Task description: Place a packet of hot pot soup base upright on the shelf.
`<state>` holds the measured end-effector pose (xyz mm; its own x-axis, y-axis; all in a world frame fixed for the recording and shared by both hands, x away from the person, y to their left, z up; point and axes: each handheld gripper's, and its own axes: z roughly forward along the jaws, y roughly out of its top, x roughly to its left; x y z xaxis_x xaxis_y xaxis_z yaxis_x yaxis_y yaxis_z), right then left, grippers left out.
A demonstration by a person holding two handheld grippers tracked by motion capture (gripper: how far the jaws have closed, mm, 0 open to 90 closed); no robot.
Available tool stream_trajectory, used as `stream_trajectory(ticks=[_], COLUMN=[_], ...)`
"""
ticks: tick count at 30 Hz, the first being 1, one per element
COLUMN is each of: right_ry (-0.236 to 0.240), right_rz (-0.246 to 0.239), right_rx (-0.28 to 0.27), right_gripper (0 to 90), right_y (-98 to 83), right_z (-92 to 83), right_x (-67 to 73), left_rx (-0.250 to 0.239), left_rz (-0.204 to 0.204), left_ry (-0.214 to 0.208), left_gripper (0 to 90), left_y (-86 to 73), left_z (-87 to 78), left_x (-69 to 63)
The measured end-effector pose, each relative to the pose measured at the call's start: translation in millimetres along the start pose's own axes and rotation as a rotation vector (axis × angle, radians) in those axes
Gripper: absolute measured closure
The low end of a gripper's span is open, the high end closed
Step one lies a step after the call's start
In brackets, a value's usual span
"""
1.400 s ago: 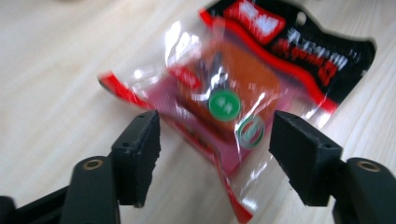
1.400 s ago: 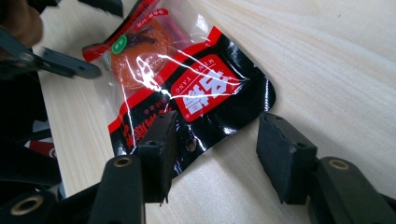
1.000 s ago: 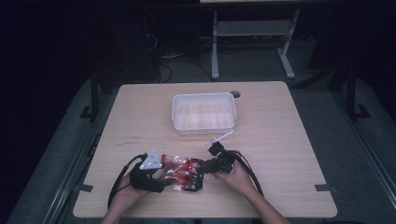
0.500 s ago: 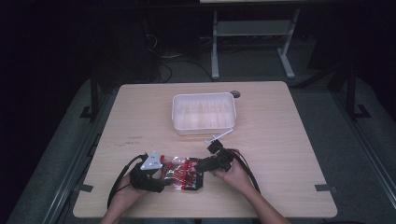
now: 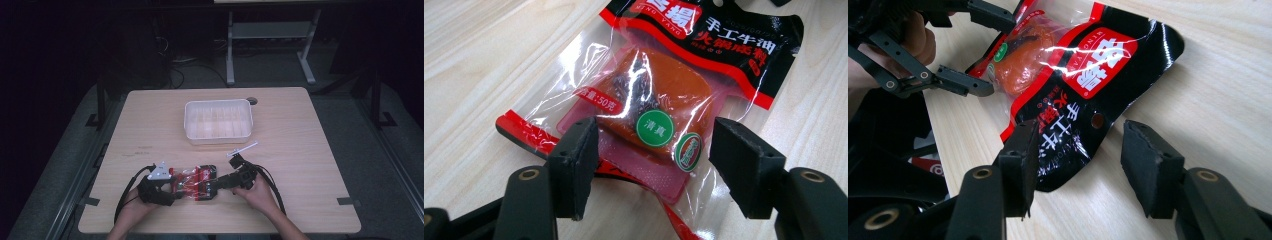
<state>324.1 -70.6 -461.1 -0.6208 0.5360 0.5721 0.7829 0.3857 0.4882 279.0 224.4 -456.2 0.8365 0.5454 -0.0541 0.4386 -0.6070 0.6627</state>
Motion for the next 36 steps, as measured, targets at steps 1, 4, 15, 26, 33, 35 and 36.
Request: stream_trajectory(ticks=[1,4,15,26,33,35,36], right_ry=[0.001,0.000,0.099,0.114,0.074,0.045,0.036], right_rz=[0.001,0.014,0.081,0.059,0.048,0.040,0.043], right_rx=[0.004,0.008,-0.049,-0.069,-0.088,-0.093,-0.091], right_gripper=[49.7,52.1,87.8,89.6,89.7,89.7,89.7], right_y=[0.5,1.9,12.2,33.3,42.4,45.2,45.8], right_z=[1.6,8.0,24.9,-16.8,-48.5,-61.8,-64.8], right_x=[-0.4,-1.6,0.6,21.3,27.9,31.3,32.1], left_rx=[0.000,-0.001,0.011,-0.065,-0.067,-0.065,-0.065], left_rz=[-0.001,-0.002,0.010,-0.004,-0.015,-0.014,-0.017], left_ry=[0.000,0.000,0.010,0.087,0.093,0.096,0.102], left_gripper=[36.5,37.6,38.1,31.0,31.0,31.0,30.9], left_y=[-0.6,-1.7,-2.0,-3.4,-4.7,-5.1,-5.7], left_z=[-0.3,-0.6,-1.4,-20.5,-22.2,-22.7,-23.1], left_x=[0.4,1.4,0.6,0.4,2.4,3.2,3.8])
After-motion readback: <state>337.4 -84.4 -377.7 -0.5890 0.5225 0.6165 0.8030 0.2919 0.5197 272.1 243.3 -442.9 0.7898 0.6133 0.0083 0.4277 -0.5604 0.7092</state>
